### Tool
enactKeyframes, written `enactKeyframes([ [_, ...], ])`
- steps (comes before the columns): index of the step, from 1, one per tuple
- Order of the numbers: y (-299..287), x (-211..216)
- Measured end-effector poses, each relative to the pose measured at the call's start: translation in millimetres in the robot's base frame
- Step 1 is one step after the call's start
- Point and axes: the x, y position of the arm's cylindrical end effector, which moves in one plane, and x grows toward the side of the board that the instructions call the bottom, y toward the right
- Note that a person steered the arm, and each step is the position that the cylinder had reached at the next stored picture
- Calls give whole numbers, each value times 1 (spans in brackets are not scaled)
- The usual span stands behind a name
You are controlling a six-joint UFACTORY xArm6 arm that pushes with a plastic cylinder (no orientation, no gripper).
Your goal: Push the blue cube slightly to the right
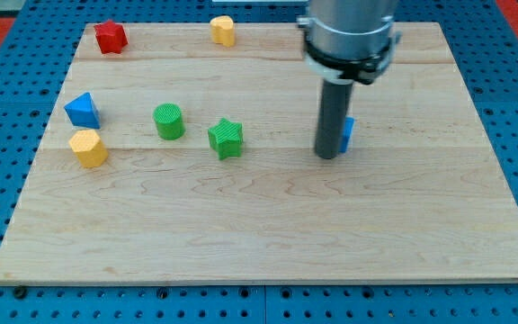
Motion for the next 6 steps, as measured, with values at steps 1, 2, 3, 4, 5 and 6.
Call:
enactKeyframes([
  [1,4,-33],
  [2,-59,-34],
  [3,-65,-42],
  [4,-37,-64],
  [5,-10,-80],
  [6,1,-95],
])
